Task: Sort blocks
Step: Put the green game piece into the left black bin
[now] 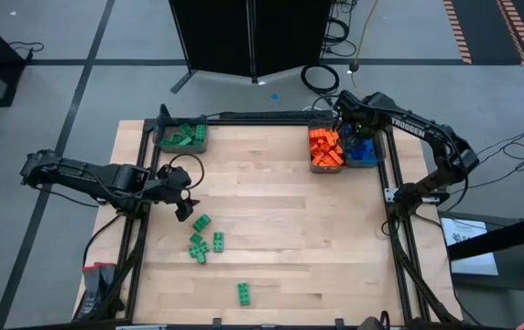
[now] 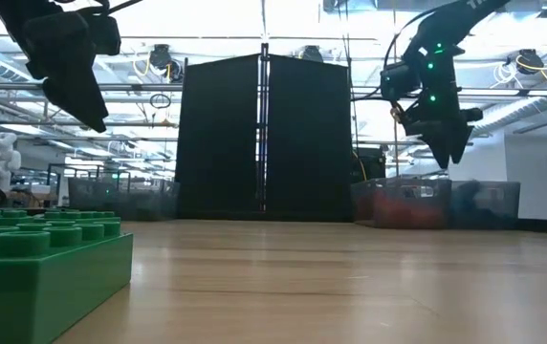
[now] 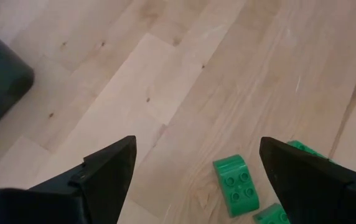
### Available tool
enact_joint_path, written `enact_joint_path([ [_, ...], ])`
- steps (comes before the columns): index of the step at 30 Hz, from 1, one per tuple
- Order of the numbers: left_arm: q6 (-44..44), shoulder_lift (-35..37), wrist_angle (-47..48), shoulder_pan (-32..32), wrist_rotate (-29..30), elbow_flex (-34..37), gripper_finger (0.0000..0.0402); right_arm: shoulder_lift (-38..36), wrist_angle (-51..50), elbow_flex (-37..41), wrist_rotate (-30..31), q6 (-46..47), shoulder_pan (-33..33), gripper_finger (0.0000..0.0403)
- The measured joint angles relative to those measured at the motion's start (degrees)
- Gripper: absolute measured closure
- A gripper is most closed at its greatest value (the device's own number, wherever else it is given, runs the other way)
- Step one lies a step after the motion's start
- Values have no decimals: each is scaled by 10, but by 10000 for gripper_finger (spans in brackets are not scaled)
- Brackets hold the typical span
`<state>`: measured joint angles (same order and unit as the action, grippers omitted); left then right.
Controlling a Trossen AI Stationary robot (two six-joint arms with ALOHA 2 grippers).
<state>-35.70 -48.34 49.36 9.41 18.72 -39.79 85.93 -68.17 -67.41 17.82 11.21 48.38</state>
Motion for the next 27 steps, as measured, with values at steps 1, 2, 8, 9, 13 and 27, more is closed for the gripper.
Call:
enact_joint_path([
  [1,0,0,0,0,0,0,59,0,-4,-5,0,-4,0,184],
  [2,0,0,0,0,0,0,59,0,-5,-11,-1,-7,0,180],
  [8,0,0,0,0,0,0,59,-16,23,-94,-157,-84,-37,179],
  [9,0,0,0,0,0,0,59,-20,35,-111,-216,-95,-53,180],
  [13,1,0,0,0,12,0,59,-23,124,-161,-385,-90,-140,187],
  [27,0,0,2,0,24,0,59,67,527,-170,-371,-216,-486,188],
])
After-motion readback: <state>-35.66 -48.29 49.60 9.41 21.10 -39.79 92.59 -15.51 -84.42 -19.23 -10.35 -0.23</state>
